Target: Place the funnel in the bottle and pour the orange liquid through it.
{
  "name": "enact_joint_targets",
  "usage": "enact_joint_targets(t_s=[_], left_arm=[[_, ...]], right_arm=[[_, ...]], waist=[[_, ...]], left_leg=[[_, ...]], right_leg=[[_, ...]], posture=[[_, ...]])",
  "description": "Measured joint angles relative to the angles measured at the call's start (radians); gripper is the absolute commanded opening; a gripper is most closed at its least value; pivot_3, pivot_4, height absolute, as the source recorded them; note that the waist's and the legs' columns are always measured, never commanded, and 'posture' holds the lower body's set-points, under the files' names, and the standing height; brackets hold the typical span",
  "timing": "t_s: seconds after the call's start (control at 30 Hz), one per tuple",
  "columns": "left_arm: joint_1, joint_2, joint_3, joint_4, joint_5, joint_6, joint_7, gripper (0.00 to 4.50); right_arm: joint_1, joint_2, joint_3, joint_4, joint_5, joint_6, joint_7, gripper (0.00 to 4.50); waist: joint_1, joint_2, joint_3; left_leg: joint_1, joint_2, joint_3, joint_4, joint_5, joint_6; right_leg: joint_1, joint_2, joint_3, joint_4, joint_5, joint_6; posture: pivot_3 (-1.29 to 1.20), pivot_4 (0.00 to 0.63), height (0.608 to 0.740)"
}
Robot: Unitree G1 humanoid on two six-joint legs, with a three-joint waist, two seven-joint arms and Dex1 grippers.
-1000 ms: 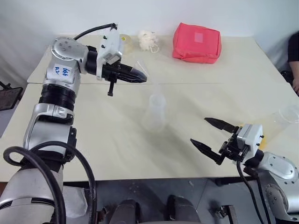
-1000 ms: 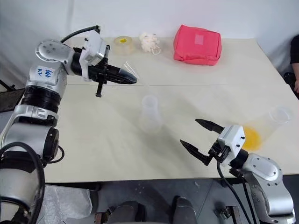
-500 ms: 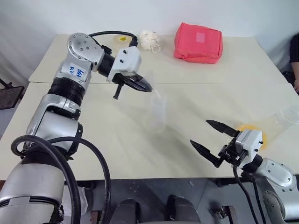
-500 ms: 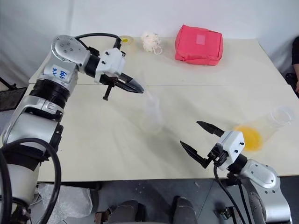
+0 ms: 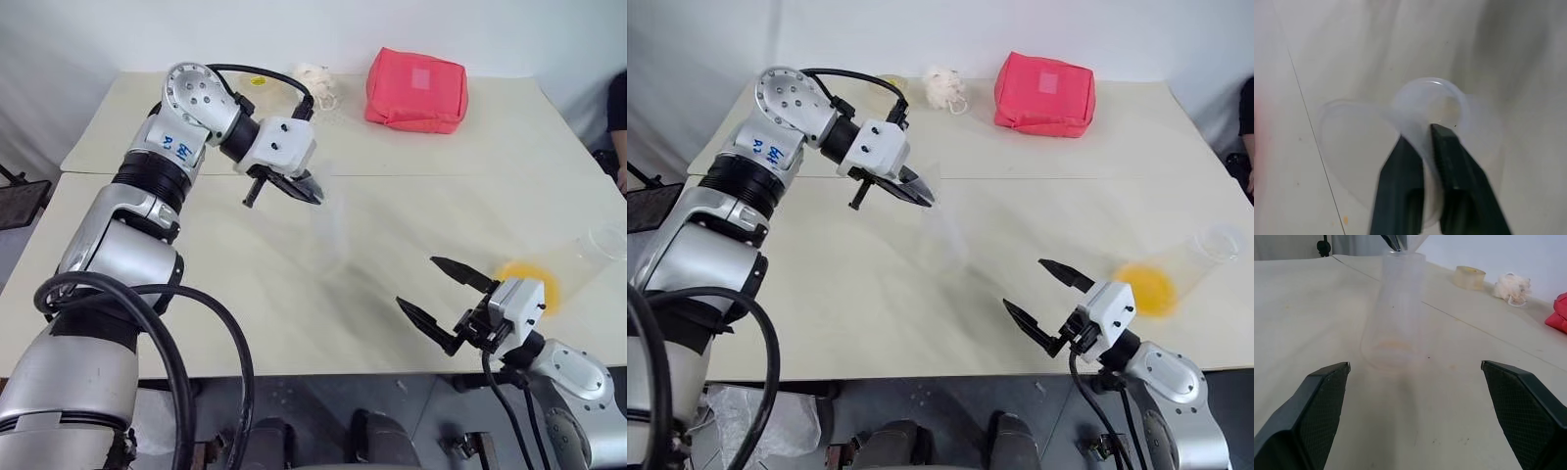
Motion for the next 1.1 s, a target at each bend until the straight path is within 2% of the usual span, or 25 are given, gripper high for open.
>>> enact_joint_targets(t_s=[0.33,0.37,0.73,1.1], left_arm=[[-0.024,-0.012,-0.003,0.017,-0.016,0.012,0.000,4.37],[-0.024,-0.012,-0.003,0.017,-0.017,0.014,0.000,4.48],[0.005,0.029,0.078,-0.032,-0.092,0.156,0.000,4.48],[0.051,0.026,0.119,-0.097,-0.105,0.230,0.000,4.48]], right_arm=[[0.016,0.003,0.000,0.000,-0.012,-0.022,-0.007,4.50],[0.016,0.003,0.000,0.000,-0.012,-0.023,-0.007,4.50],[0.042,-0.032,-0.057,-0.011,0.006,-0.020,-0.003,4.50],[-0.001,-0.061,-0.057,-0.010,0.024,0.001,0.006,4.50]], waist=[[0.000,0.000,0.000],[0.000,0.000,0.000],[-0.001,0.000,0.000],[0.000,0.000,0.000]], left_leg=[[0.000,0.000,0.000,0.000,0.000,0.000],[0.000,0.000,0.000,0.000,0.000,0.000],[0.001,0.000,-0.002,0.000,0.000,0.000],[0.000,0.000,-0.002,0.001,0.000,0.000]], right_leg=[[0.000,0.000,0.000,0.000,0.000,0.000],[0.000,0.000,0.000,0.000,0.000,0.000],[0.000,0.000,0.001,0.000,0.000,0.000],[0.000,0.000,0.000,0.000,0.000,0.000]], posture=[[0.00,0.150,0.740],[0.00,0.150,0.740],[0.00,0.150,0.740],[0.00,0.150,0.740]])
